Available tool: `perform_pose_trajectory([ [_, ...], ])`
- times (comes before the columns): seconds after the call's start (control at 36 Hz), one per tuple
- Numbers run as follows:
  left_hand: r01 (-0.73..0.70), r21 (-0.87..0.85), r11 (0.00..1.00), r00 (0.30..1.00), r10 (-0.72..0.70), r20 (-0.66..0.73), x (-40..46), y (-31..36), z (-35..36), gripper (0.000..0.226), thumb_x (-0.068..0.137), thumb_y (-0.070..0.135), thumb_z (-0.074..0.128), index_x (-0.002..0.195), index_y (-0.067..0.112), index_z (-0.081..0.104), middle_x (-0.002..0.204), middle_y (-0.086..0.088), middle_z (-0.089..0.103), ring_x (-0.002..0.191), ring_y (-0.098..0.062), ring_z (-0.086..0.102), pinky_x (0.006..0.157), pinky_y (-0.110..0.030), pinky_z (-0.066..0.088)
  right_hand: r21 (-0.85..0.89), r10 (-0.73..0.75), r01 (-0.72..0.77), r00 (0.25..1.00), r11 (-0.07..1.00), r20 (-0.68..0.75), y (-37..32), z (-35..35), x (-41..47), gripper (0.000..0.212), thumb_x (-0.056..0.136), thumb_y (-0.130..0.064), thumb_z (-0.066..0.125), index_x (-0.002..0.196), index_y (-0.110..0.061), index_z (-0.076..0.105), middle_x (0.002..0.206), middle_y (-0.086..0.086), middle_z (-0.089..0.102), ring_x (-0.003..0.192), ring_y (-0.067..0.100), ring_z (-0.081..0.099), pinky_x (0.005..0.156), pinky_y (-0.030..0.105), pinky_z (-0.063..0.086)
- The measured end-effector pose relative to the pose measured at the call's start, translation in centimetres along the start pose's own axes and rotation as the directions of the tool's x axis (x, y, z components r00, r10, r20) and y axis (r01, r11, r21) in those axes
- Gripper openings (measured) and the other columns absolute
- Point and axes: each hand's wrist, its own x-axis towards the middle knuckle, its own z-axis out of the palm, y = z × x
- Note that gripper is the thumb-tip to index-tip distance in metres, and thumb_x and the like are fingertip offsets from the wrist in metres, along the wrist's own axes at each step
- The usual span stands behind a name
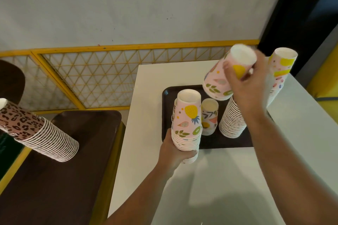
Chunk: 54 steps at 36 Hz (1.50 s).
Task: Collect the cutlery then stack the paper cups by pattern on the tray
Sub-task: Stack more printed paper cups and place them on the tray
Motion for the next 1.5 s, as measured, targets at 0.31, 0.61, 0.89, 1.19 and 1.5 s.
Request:
perform_pose_trajectory([
  [0.31, 0.015, -0.037, 0.999, 1.000, -0.015, 0.004, 0.3, 0.0, 0.2, 0.093, 0.037, 0.034, 0.086, 0.124, 0.031, 0.051, 0.114, 0.012, 0.068, 0.106, -0.009, 0.063, 0.093, -0.039, 0.053, -0.169, 0.078, -0.025, 0.947, 0.985, 0.313, 7.4, 3.6, -5.1, 0.056, 0.074, -0.031, 0.076, 0.118, -0.004, 0.054, 0.110, 0.013, 0.062, 0.100, 0.025, 0.058, 0.079, 0.019, 0.039],
  [0.61, 0.009, -0.016, 1.000, 1.000, -0.009, 0.008, 0.6, -0.1, 0.6, 0.084, 0.035, 0.035, 0.084, 0.112, 0.036, 0.052, 0.109, 0.012, 0.068, 0.102, -0.006, 0.063, 0.088, -0.032, 0.053, 0.076, 0.095, -0.143, 0.889, 0.987, 0.448, 2.6, 2.0, -6.2, 0.063, 0.081, -0.058, 0.048, 0.132, -0.022, 0.045, 0.126, -0.010, 0.056, 0.117, 0.006, 0.051, 0.097, 0.026, 0.042],
  [0.89, 0.007, -0.021, 1.000, 0.999, -0.006, 0.035, 0.0, 0.1, 1.4, 0.093, 0.033, 0.037, 0.084, 0.119, 0.033, 0.050, 0.115, 0.008, 0.067, 0.107, -0.013, 0.062, 0.093, -0.044, 0.053, 0.106, 0.002, -0.072, 0.836, 0.992, 0.548, 0.5, 1.3, -6.7, 0.046, 0.071, -0.044, 0.067, 0.112, -0.032, 0.052, 0.101, -0.018, 0.059, 0.097, 0.005, 0.058, 0.078, 0.017, 0.050],
  [1.19, -0.010, -0.001, 1.000, 1.000, 0.010, 0.024, 0.0, -0.2, 1.1, 0.091, 0.034, 0.036, 0.084, 0.119, 0.029, 0.052, 0.112, 0.009, 0.068, 0.104, -0.012, 0.063, 0.092, -0.045, 0.052, 0.155, -0.031, -0.037, 0.910, 0.987, 0.413, -1.1, 0.6, -5.2, 0.043, 0.078, -0.031, 0.071, 0.116, -0.019, 0.055, 0.096, -0.017, 0.059, 0.085, -0.005, 0.060, 0.071, 0.007, 0.048],
  [1.5, 0.010, -0.010, 1.000, 1.000, -0.010, -0.003, 0.2, -0.5, 0.8, 0.090, 0.034, 0.036, 0.085, 0.117, 0.031, 0.052, 0.110, 0.011, 0.067, 0.105, -0.011, 0.063, 0.093, -0.040, 0.053, 0.319, 0.020, -0.038, 0.998, 0.947, 0.061, -2.4, -1.2, -0.7, 0.050, 0.081, -0.040, 0.063, 0.120, -0.011, 0.053, 0.104, -0.004, 0.064, 0.093, 0.004, 0.064, 0.069, 0.014, 0.051],
])
